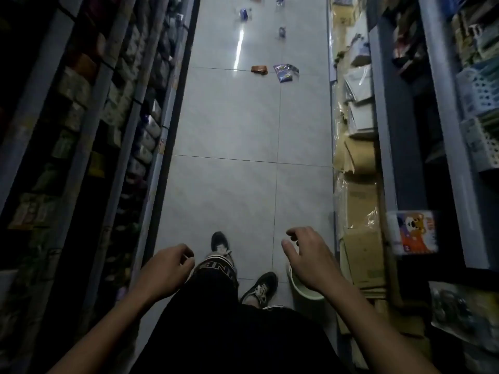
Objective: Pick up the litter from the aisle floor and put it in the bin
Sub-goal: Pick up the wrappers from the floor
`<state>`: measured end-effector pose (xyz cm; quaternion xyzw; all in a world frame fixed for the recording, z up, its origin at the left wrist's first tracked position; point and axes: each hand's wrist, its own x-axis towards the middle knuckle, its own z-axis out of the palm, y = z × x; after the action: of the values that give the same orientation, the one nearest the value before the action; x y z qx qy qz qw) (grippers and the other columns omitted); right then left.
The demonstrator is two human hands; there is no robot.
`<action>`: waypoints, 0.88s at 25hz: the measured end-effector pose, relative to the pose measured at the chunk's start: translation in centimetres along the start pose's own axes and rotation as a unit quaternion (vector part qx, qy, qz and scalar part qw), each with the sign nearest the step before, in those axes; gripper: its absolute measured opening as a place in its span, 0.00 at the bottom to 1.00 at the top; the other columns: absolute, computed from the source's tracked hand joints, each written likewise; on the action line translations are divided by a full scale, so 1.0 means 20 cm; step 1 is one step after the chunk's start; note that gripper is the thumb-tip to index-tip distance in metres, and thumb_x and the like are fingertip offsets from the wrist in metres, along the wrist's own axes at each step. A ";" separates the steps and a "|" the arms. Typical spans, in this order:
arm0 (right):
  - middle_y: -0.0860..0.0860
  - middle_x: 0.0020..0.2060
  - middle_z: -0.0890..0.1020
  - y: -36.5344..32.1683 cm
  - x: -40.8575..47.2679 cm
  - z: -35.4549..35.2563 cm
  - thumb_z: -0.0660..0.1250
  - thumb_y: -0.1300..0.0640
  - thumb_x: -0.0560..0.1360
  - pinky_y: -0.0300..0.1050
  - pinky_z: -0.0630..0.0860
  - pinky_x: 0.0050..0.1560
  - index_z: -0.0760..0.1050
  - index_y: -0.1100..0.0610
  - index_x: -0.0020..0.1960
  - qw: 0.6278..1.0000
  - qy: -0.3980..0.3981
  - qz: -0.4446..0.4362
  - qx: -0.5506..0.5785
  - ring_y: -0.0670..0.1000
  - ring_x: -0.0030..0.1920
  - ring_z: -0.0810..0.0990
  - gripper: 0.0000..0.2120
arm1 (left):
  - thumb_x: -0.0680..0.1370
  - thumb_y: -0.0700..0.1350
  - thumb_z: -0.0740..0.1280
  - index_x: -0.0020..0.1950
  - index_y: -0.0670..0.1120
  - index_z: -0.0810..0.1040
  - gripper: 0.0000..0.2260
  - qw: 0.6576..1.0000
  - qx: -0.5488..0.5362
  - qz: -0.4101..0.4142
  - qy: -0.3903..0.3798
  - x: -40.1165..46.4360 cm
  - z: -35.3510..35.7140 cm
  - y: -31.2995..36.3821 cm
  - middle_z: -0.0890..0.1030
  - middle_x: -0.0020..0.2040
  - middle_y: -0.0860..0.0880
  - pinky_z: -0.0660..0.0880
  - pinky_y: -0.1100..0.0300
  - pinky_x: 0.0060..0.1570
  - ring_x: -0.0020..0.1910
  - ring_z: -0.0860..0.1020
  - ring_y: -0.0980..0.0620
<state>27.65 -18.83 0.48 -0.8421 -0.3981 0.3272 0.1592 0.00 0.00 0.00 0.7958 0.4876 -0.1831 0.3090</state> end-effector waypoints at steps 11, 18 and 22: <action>0.46 0.58 0.77 -0.33 0.76 -0.29 0.57 0.40 0.81 0.52 0.78 0.57 0.74 0.51 0.67 0.999 0.033 0.026 0.000 0.46 0.58 0.76 0.21 | 0.79 0.57 0.60 0.57 0.56 0.79 0.12 1.000 -0.004 0.002 -0.006 0.71 -0.57 0.00 0.84 0.50 0.57 0.80 0.53 0.50 0.47 0.80 0.56; 0.45 0.59 0.76 -0.25 0.99 -0.43 0.57 0.40 0.80 0.51 0.78 0.58 0.74 0.49 0.66 0.992 0.050 0.117 0.021 0.46 0.58 0.76 0.21 | 0.80 0.56 0.61 0.61 0.53 0.79 0.14 0.995 0.035 0.088 -0.023 1.31 -0.95 0.39 0.84 0.53 0.54 0.80 0.52 0.50 0.49 0.81 0.53; 0.44 0.59 0.76 -0.12 1.19 -0.55 0.56 0.37 0.79 0.52 0.78 0.58 0.73 0.48 0.66 0.985 0.050 0.158 0.045 0.46 0.58 0.76 0.23 | 0.81 0.54 0.61 0.63 0.52 0.78 0.14 0.990 0.065 0.124 -0.036 1.67 -1.07 0.68 0.84 0.54 0.52 0.79 0.53 0.48 0.49 0.80 0.52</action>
<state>44.93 1.07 -0.38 -0.9017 -0.2364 0.3230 0.1634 27.06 31.95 0.31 0.8612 0.3609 -0.2032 0.2946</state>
